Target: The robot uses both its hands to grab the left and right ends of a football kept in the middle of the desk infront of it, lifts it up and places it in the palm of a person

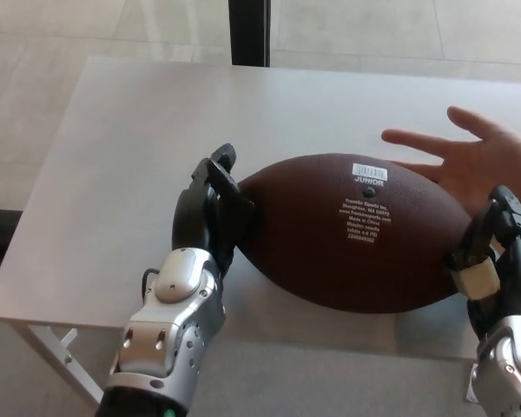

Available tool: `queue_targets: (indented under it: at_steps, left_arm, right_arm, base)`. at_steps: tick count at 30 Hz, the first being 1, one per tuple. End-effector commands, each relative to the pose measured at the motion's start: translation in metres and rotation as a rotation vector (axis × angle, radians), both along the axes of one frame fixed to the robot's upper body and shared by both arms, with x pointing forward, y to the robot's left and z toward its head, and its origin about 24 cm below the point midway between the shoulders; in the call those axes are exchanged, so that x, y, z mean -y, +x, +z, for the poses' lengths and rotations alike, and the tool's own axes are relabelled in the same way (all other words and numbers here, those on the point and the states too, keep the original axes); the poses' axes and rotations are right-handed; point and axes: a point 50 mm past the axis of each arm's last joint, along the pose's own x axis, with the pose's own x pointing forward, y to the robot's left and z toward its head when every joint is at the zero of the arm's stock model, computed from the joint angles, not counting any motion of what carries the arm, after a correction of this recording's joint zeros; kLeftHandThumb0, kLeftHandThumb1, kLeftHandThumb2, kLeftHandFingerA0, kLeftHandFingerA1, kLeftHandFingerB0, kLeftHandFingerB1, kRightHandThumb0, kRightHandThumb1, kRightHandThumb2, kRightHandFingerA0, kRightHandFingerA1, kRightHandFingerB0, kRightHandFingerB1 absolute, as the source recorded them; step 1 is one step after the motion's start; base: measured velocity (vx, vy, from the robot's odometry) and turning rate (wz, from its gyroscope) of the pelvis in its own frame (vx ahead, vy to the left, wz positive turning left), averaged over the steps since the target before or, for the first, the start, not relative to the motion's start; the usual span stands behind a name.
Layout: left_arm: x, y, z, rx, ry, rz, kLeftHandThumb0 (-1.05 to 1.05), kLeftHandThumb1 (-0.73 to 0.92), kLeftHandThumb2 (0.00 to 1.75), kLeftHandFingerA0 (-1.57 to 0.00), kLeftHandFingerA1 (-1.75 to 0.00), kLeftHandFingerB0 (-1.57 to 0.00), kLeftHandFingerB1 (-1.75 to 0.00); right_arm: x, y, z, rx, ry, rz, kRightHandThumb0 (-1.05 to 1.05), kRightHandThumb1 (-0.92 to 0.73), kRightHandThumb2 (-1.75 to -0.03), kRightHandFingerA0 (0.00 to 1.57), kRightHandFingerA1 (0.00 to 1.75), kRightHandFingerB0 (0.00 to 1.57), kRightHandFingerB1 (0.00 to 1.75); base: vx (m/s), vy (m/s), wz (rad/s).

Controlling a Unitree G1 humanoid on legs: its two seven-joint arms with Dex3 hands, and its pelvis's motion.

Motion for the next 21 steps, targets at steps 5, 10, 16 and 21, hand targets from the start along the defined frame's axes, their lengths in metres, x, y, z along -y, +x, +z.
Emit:
queue_targets:
  at_steps: [5, 10, 16, 21]
  left_arm:
    - [0.151, -0.069, -0.014, -0.173, -0.222, -0.452, -0.27, 0.92, 0.94, -1.29, -1.75, -0.15, -0.44]
    - [0.151, -0.071, -0.017, -0.136, -0.231, -0.434, -0.17, 0.88, 1.17, -1.30, -1.75, -0.65, -0.95]
    - [0.150, -0.073, -0.023, -0.128, -0.274, -0.476, -0.09, 0.92, 1.51, -1.30, -1.40, -1.13, -1.33]
    - [0.153, -0.077, -0.024, -0.166, -0.275, -0.480, -0.18, 0.72, 1.46, -1.14, -1.75, -0.73, -1.75]
  right_arm:
    - [-0.073, 0.012, 0.024, 0.048, 0.207, 0.470, -0.82, -0.83, -0.66, 1.23, 0.88, 0.08, 0.31]
    - [-0.069, 0.014, 0.024, 0.088, 0.197, 0.476, -0.46, -0.84, -0.67, 1.27, 1.48, 0.36, 0.36]
    - [-0.071, 0.012, 0.020, 0.156, 0.236, 0.442, -0.32, -0.46, -1.21, 1.24, 1.59, 1.09, 1.12]
    - [-0.072, 0.012, 0.020, 0.156, 0.241, 0.354, -0.39, -0.47, -1.37, 1.26, 1.58, 1.01, 1.50]
  base:
    - [0.00, 0.000, 0.00]
    - [0.00, 0.000, 0.00]
    - [0.00, 0.000, 0.00]
    - [0.00, 0.000, 0.00]
